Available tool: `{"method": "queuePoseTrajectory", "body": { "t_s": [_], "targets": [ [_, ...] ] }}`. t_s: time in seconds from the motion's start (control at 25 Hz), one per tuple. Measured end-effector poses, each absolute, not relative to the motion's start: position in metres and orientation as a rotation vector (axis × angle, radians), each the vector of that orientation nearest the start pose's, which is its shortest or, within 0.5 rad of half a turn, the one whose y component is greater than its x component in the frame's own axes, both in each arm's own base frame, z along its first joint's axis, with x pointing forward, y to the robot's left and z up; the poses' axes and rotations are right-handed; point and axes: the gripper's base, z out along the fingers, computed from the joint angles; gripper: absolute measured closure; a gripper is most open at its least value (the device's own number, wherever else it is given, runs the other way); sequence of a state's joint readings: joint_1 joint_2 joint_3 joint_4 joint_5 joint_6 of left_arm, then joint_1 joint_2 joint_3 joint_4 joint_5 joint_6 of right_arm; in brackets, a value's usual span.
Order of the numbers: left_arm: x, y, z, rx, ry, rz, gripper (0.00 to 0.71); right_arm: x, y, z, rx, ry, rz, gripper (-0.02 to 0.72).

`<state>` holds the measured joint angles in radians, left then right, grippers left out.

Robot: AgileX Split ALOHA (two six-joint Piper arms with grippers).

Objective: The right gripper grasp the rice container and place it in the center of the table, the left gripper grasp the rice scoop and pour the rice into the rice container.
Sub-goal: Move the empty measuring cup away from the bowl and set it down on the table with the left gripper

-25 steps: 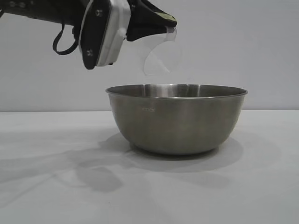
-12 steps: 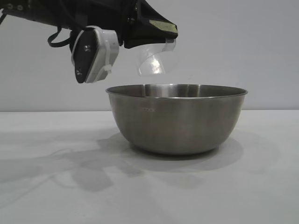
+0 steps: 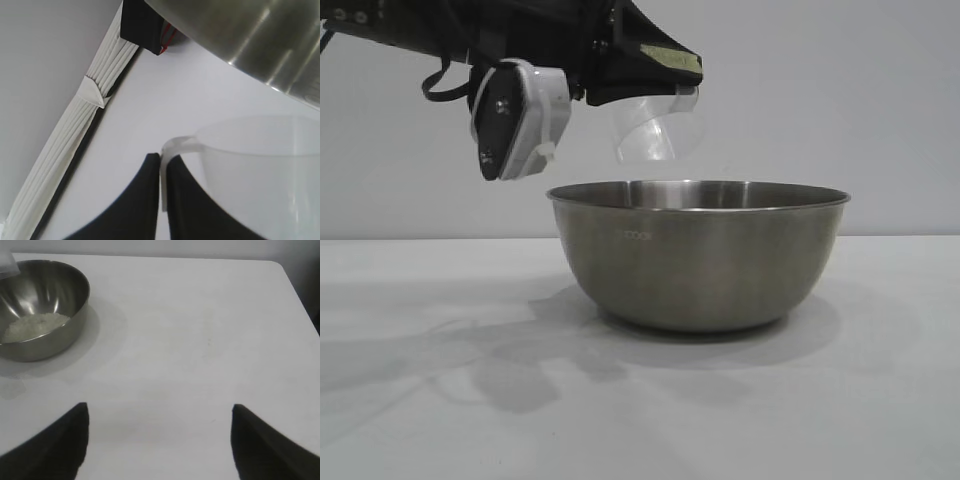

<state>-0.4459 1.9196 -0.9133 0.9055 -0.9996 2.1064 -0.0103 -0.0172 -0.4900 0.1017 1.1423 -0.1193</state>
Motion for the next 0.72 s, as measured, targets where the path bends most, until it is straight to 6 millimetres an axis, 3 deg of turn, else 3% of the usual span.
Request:
{"method": "queuePoseTrajectory", "body": {
  "t_s": [0.24, 0.52, 0.72],
  "targets": [
    [0.309, -0.214, 0.185, 1.669, -0.333, 0.925, 0.710, -0.010, 0.009, 0.268, -0.125, 2.111, 0.046, 0.178],
    [0.320, -0.208, 0.199, 1.476, 0.240, 0.625, 0.710, -0.010, 0.009, 0.268, -0.125, 2.111, 0.046, 0.178],
    [0.333, -0.197, 0.204, 1.298, 0.584, 0.511, 0.710, -0.010, 0.009, 0.268, -0.125, 2.111, 0.046, 0.178]
  ]
}}
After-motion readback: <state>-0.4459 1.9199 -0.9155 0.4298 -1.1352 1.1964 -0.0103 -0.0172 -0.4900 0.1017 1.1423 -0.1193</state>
